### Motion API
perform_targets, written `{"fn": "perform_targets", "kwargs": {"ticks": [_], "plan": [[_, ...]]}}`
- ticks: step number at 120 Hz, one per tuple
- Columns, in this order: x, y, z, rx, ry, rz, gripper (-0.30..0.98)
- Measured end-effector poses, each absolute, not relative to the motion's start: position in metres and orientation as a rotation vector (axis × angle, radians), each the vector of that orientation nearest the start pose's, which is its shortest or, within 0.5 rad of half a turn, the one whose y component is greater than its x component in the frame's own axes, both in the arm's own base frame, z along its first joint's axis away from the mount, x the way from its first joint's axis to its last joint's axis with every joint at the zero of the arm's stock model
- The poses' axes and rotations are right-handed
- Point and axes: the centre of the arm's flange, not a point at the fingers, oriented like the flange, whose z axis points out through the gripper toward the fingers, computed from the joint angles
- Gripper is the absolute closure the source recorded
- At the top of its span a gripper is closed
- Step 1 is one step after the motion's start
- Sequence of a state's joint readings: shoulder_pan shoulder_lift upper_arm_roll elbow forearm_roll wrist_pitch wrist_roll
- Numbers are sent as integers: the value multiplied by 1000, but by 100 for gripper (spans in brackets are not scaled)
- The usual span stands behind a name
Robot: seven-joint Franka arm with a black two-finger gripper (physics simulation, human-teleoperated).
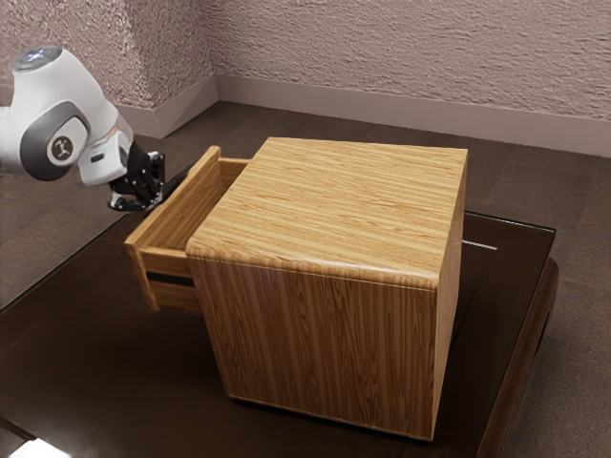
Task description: Push the drawer handle with one arm to close the drawer
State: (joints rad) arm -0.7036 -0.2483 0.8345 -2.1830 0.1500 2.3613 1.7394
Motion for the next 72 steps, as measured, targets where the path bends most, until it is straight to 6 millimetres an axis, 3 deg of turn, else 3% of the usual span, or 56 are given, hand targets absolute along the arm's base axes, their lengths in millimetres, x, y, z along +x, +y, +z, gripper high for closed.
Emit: {"fn": "perform_targets", "kwargs": {"ticks": [34, 72], "plan": [[531, 62, 499, -1843, 2168, -461, 78], [540, 11, 502, -1737, 2224, -536, 78]]}}
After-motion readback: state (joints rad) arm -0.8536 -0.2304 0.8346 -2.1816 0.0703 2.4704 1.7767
